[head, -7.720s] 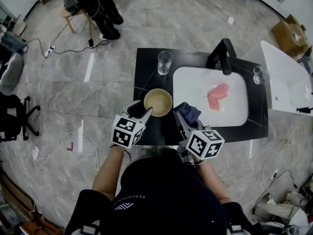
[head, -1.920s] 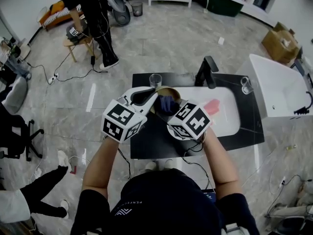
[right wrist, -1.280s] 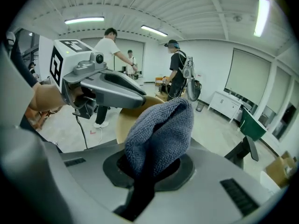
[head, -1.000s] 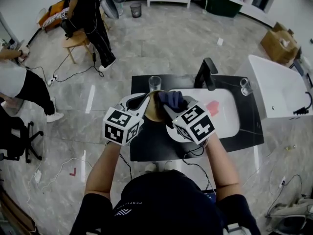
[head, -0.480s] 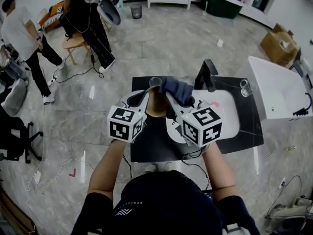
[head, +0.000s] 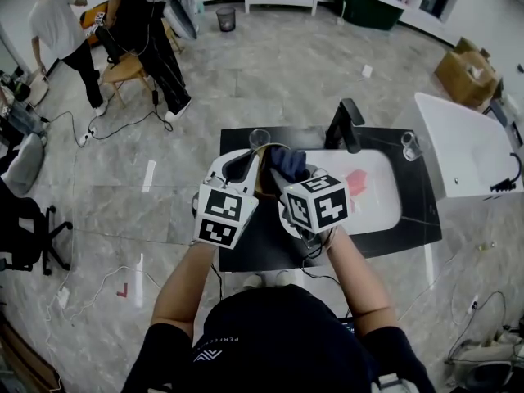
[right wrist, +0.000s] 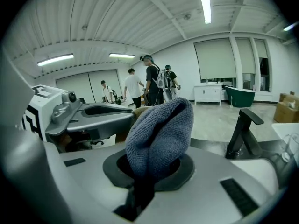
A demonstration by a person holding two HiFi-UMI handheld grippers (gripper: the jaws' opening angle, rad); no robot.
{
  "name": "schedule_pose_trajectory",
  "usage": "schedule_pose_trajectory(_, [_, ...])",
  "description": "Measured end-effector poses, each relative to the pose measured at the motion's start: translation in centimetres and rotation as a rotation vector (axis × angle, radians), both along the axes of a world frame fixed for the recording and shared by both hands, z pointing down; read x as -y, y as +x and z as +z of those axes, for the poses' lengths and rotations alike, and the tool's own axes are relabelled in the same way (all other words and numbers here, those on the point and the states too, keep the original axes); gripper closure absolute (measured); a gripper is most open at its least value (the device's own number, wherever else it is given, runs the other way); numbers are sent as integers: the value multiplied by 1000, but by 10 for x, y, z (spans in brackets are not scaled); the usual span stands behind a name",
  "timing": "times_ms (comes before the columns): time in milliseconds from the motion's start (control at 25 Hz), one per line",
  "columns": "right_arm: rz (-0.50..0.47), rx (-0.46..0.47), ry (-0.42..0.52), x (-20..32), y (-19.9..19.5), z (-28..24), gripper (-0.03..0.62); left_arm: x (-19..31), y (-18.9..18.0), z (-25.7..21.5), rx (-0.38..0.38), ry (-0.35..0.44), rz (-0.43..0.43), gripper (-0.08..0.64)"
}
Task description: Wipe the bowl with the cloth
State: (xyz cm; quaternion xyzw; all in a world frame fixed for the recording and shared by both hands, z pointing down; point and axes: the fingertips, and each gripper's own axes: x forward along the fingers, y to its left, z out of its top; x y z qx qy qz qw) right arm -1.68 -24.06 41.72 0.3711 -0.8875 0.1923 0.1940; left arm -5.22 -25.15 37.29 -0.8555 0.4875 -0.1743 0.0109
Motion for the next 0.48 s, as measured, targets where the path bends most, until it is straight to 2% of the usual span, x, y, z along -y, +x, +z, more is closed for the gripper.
schedule_pose_trajectory(80, [10,0,-4,3,2,1,534,-3,5,-3,28,19,18,543])
schedule_pose_trajectory(480, [-17,-34,-20,5,0,-1,534,-14,24,-11,52,38,104,540])
